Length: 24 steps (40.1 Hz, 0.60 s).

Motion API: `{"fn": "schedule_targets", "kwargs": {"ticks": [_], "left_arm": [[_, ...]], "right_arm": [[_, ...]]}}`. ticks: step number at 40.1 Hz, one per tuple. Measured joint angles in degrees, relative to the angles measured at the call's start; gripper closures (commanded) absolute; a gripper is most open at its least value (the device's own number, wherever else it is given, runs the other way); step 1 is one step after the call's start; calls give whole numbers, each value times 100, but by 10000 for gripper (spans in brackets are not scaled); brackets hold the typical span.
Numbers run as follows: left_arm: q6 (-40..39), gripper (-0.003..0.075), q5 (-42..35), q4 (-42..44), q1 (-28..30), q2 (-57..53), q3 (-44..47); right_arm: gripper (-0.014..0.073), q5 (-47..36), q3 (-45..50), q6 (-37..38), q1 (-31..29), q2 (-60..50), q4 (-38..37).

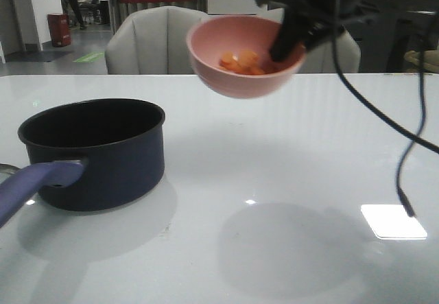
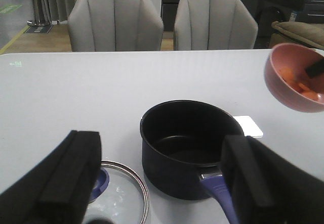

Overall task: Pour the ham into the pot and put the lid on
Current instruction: 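Lift the pink bowl and carry it over the pot with the right gripper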

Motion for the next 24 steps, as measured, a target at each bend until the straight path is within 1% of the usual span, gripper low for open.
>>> {"fn": "schedule_targets", "kwargs": {"ticks": [4, 10, 15, 20, 24], "left_arm": [[0, 188, 0, 0, 0, 0, 0], [0, 188, 0, 0, 0, 0, 0], [0, 188, 0, 0, 0, 0, 0], [0, 187, 0, 0, 0, 0, 0], [0, 188, 0, 0, 0, 0, 0]], "right_arm": [[458, -366, -306, -85, 511, 0, 42], [458, -1364, -374, -312, 1063, 24, 51], [458, -2124, -378, -848, 1382, 204, 51], [458, -2772, -378, -1580, 1683, 490, -59], [458, -3478, -360, -2064, 1894, 763, -92]]}}
